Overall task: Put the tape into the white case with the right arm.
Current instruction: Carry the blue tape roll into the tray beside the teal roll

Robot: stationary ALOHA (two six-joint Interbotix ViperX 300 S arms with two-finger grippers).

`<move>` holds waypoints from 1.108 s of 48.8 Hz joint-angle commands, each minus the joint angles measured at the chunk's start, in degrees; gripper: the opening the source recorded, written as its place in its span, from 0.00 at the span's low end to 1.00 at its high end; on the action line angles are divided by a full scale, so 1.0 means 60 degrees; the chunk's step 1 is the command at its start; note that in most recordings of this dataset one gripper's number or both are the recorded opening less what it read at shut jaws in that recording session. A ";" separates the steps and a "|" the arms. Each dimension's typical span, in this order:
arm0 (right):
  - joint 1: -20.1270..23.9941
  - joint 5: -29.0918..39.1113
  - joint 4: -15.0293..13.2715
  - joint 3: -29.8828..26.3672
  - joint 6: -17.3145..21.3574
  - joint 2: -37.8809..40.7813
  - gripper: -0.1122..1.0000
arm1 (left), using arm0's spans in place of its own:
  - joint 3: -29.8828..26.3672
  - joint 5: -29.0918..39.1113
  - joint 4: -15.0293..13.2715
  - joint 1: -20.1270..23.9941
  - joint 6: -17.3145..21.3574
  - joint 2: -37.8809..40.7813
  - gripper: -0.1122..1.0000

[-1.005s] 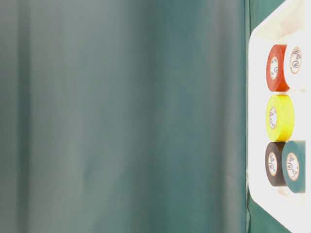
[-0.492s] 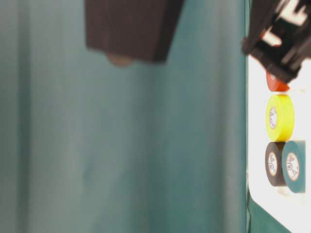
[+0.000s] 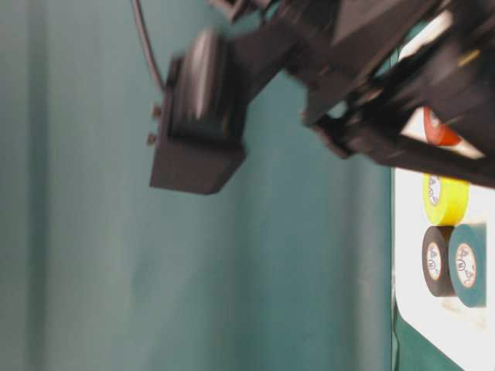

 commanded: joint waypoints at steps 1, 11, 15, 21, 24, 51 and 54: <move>-0.0454 0.0015 -0.0161 -0.0044 -0.0015 -0.0513 0.12 | -0.0117 -0.0103 -0.0015 0.0015 0.0000 0.0088 0.10; -0.1538 -0.0029 -0.0601 -0.0029 -0.0015 -0.0630 0.12 | -0.0117 -0.0088 -0.0015 0.0015 0.0000 0.0088 0.10; -0.1948 -0.0117 -0.0688 0.0015 -0.0015 -0.0645 0.12 | -0.0117 -0.0103 -0.0015 0.0015 0.0000 0.0088 0.10; -0.2563 -0.0425 -0.0718 0.0059 -0.0015 -0.0630 0.12 | -0.0117 -0.0103 -0.0015 0.0015 0.0000 0.0088 0.10; -0.2915 -0.0688 -0.0732 0.0117 -0.0015 -0.0630 0.12 | -0.0117 -0.0103 -0.0015 0.0015 0.0000 0.0088 0.10; -0.3970 -0.1348 -0.0747 0.0322 -0.0044 -0.0439 0.12 | -0.0117 -0.0103 -0.0015 0.0015 0.0000 0.0088 0.10; -0.3970 -0.1333 -0.0747 0.0322 -0.0029 -0.0439 0.12 | -0.0117 -0.0103 -0.0015 0.0015 0.0000 0.0103 0.10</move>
